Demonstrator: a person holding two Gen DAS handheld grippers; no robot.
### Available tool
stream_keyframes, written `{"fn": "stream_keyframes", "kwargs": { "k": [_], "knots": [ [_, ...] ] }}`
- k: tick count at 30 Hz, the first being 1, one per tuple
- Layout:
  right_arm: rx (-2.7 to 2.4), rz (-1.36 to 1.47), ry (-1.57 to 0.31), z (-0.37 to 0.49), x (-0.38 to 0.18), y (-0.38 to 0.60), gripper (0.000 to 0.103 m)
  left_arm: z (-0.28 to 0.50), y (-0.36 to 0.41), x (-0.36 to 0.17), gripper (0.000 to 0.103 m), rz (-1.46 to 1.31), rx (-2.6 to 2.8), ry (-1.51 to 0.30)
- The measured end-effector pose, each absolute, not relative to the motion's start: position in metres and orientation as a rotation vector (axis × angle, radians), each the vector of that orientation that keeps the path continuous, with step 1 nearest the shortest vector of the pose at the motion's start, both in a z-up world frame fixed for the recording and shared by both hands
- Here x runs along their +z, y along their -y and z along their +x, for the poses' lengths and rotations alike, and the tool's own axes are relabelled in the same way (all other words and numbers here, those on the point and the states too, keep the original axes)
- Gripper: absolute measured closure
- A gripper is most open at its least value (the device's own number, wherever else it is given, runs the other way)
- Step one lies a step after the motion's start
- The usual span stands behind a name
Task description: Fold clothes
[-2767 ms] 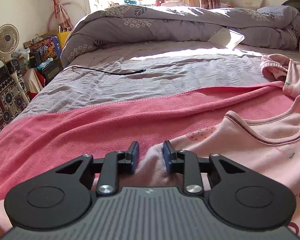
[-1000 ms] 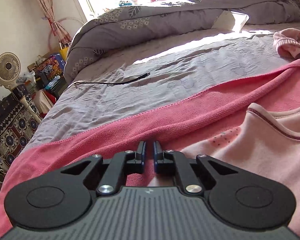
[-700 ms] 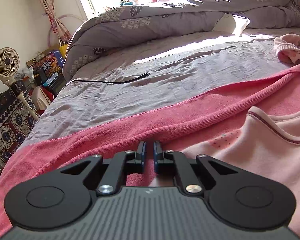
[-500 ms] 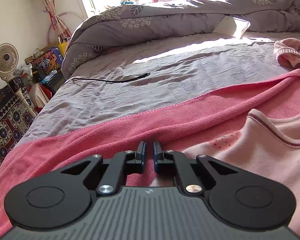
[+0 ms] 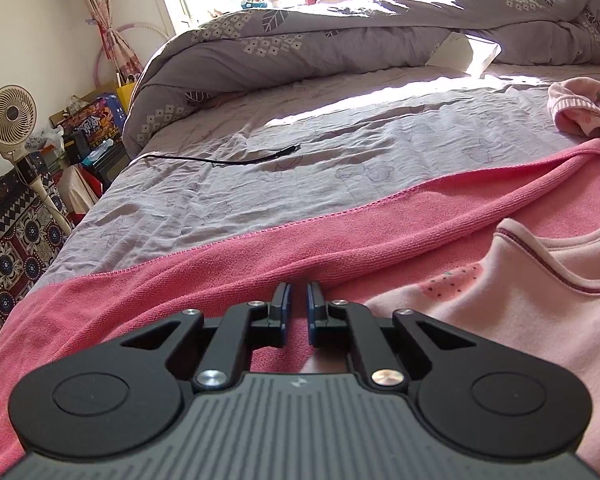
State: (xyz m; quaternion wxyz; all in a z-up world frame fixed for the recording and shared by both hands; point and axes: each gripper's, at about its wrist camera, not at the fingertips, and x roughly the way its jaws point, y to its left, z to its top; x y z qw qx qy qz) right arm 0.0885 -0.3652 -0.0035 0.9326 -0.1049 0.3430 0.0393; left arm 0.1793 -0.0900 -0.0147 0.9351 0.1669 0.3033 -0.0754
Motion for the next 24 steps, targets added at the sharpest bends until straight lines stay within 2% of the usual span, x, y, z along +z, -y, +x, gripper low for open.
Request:
{"fn": "stream_keyframes", "kwargs": {
  "k": [3,5,6,8,9,11,14,17,20,22,24],
  "knots": [
    [0.078,-0.166,-0.687,0.089,-0.014,0.375,0.022,0.179,0.090,-0.015,0.095,0.341,-0.154,-0.620],
    [0.097,-0.137,-0.692,0.088,-0.014,0.379,0.026,0.179,0.090,-0.015,0.095,0.344,-0.153,-0.620],
    [0.114,-0.132,-0.695,0.087,-0.013,0.379,0.041,0.179,0.090,-0.015,0.095,0.344,-0.153,-0.620],
    [0.144,-0.124,-0.697,0.085,-0.010,0.376,0.063,0.179,0.089,-0.014,0.095,0.340,-0.154,-0.620],
    [0.144,-0.131,-0.694,0.084,-0.008,0.373,0.070,0.179,0.089,-0.014,0.095,0.338,-0.155,-0.621],
    [0.142,-0.144,-0.687,0.083,-0.005,0.369,0.071,0.179,0.088,-0.014,0.093,0.330,-0.155,-0.622],
    [0.107,-0.057,-0.701,0.094,-0.008,0.381,0.065,0.180,0.087,-0.013,0.091,0.316,-0.154,-0.624],
    [0.033,-0.073,-0.675,0.096,-0.009,0.382,0.096,0.180,0.084,-0.012,0.082,0.300,-0.145,-0.624],
    [-0.022,-0.165,-0.657,0.105,-0.016,0.376,0.096,0.181,0.079,-0.010,0.069,0.271,-0.129,-0.622],
    [-0.038,-0.128,-0.671,0.114,-0.017,0.381,0.096,0.178,0.072,-0.004,0.063,0.231,-0.144,-0.612],
    [-0.033,-0.076,-0.651,0.105,-0.002,0.386,0.091,0.167,0.062,0.007,0.053,0.198,-0.144,-0.577]
  ]
}}
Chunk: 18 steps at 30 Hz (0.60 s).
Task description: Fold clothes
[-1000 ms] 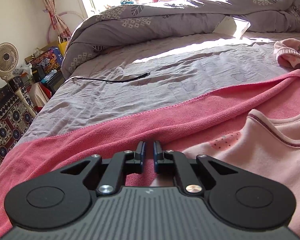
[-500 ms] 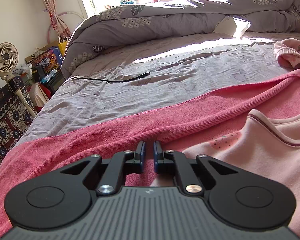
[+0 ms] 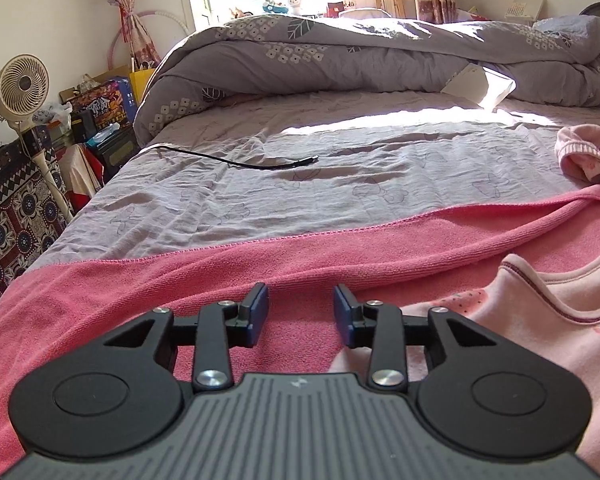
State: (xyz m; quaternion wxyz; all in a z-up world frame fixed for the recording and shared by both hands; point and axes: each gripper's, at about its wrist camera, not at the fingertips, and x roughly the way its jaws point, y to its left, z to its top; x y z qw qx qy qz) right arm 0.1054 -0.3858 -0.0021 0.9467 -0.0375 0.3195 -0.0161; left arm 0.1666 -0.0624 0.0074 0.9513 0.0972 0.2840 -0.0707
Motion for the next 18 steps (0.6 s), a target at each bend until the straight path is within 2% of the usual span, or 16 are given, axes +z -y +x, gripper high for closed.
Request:
{"fn": "stream_keyframes", "kwargs": {
  "k": [2,4,5,6,10,15,18],
  "knots": [
    [-0.020,-0.019,-0.621,0.085,0.018,0.392,0.087,0.150,0.052,0.022,0.049,0.173,-0.126,-0.533],
    [0.024,0.009,-0.575,0.047,0.042,0.398,0.071,0.130,0.038,0.035,0.045,0.124,-0.120,-0.503],
    [0.046,-0.006,-0.545,0.019,0.053,0.400,0.056,0.118,0.031,0.042,0.043,0.093,-0.122,-0.492],
    [0.069,-0.023,-0.516,-0.011,0.064,0.402,0.046,0.103,0.023,0.047,0.041,0.056,-0.126,-0.484],
    [0.105,0.006,-0.448,-0.124,0.072,0.415,0.046,0.031,0.013,0.057,0.039,0.080,-0.149,-0.472],
    [0.071,0.196,-0.446,-0.234,0.041,0.438,0.045,-0.070,0.000,0.054,0.026,0.058,-0.252,-0.520],
    [0.045,0.268,-0.459,-0.278,0.022,0.447,0.045,-0.121,-0.008,0.043,0.023,0.023,-0.298,-0.588]
  ]
}}
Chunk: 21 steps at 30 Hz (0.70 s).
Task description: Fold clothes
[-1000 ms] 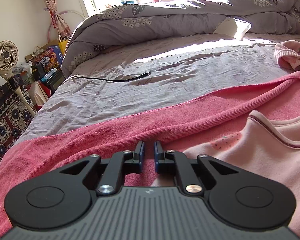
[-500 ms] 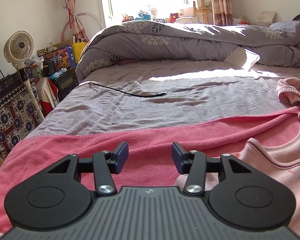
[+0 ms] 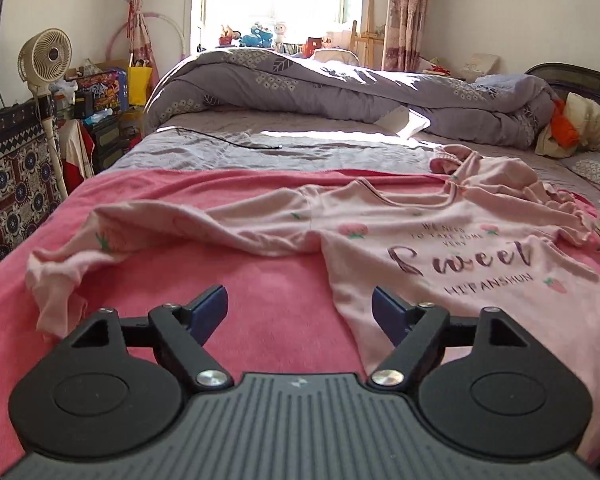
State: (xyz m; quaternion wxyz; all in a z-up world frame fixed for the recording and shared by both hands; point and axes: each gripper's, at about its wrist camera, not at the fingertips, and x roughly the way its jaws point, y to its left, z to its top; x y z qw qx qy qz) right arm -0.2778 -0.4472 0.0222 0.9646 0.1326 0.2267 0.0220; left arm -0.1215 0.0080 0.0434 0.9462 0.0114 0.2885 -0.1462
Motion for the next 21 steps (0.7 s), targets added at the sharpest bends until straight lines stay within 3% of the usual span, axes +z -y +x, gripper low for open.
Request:
{"fn": "stream_keyframes", "kwargs": {
  "k": [9,12,15,21],
  "knots": [
    [0.034,0.410,-0.469,-0.341,-0.008,0.471,0.044,-0.216,-0.002,0.021,0.022,0.095,-0.233,-0.678],
    [0.063,0.424,-0.476,-0.350,-0.017,0.467,0.044,-0.230,-0.006,0.022,0.020,0.047,-0.252,-0.690],
    [0.089,0.447,-0.486,-0.350,-0.024,0.461,0.044,-0.239,-0.009,0.019,0.011,-0.009,-0.284,-0.711],
    [0.148,0.505,-0.500,-0.342,-0.041,0.447,0.043,-0.239,0.008,0.000,0.010,-0.019,-0.300,-0.778]
  ]
}}
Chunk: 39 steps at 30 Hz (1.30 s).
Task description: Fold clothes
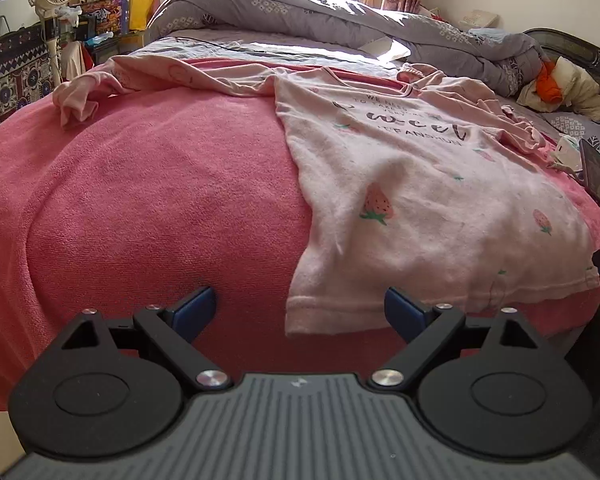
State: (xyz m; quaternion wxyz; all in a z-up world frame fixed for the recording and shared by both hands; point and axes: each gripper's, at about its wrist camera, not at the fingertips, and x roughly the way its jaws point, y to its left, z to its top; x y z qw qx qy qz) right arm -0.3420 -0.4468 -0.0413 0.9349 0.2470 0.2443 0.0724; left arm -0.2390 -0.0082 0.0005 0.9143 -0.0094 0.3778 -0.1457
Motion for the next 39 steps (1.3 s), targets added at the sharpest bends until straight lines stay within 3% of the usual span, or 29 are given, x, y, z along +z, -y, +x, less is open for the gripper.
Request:
{"fn": "stream_keyframes", "kwargs": {
  "k": [8,22,32,34,35,36,37,39],
  "knots": [
    [0.139,0.531,-0.487,-0.348,-0.043,0.456,0.044,-0.236,0.009,-0.006,0.005,-0.068,-0.312,-0.788],
    [0.233,0.631,-0.545,-0.336,-0.066,0.454,0.046,-0.213,-0.054,-0.013,0.002,-0.613,-0.452,-0.830],
    [0.246,0.732,-0.532,-0.330,-0.071,0.468,0.048,-0.201,-0.038,-0.030,0.005,-0.613,-0.563,-0.856],
    [0.238,0.732,-0.535,-0.329,-0.072,0.467,0.050,-0.200,-0.038,-0.036,0.012,-0.636,-0.546,-0.871],
    [0.230,0.730,-0.537,-0.329,-0.071,0.467,0.054,-0.199,-0.039,-0.038,0.023,-0.638,-0.532,-0.878],
    [0.215,0.735,-0.543,-0.329,-0.071,0.467,0.063,-0.201,-0.039,-0.036,0.039,-0.614,-0.509,-0.885],
    [0.200,0.740,-0.550,-0.330,-0.071,0.468,0.068,-0.202,-0.039,-0.034,0.047,-0.594,-0.493,-0.896],
    [0.185,0.779,-0.559,-0.334,-0.069,0.472,0.084,-0.209,-0.044,-0.027,0.087,-0.619,-0.535,-0.887]
  ]
}}
